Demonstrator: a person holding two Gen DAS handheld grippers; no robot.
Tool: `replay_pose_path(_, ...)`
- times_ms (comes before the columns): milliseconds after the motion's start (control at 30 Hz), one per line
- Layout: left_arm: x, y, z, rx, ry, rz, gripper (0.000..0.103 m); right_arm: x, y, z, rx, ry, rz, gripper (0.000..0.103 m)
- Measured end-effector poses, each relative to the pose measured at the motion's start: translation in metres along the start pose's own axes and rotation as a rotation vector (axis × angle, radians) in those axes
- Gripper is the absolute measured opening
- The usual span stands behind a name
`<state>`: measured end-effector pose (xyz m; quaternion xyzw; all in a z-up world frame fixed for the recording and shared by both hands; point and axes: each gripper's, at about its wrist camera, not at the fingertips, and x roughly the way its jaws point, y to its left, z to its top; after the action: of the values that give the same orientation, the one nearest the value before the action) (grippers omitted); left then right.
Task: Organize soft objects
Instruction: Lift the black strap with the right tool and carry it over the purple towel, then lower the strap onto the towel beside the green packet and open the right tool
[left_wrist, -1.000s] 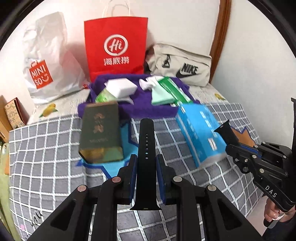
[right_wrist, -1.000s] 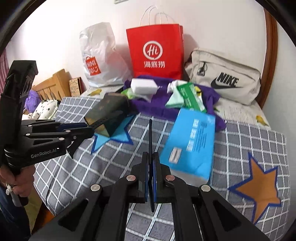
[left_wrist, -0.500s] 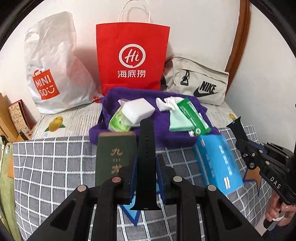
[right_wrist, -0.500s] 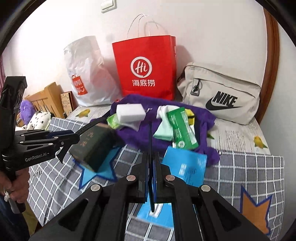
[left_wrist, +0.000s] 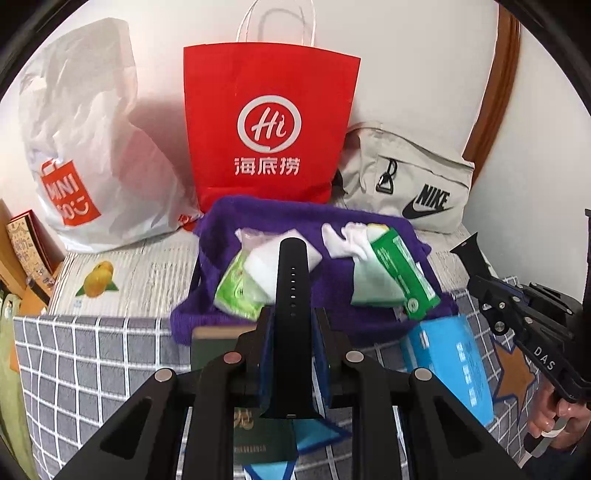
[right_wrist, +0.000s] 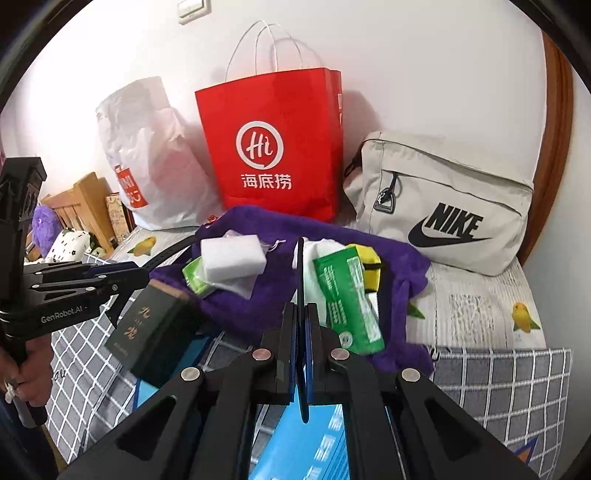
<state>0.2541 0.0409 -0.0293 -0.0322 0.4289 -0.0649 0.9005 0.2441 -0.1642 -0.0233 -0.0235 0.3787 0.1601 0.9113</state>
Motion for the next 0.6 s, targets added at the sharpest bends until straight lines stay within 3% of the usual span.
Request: replay_pose_path(600, 0.061, -0.003, 0.059, -0.011, 0.011, -0.055, 0.020, 0.063, -0.012, 0.056, -0.028, 0.039, -0.009, 0.004)
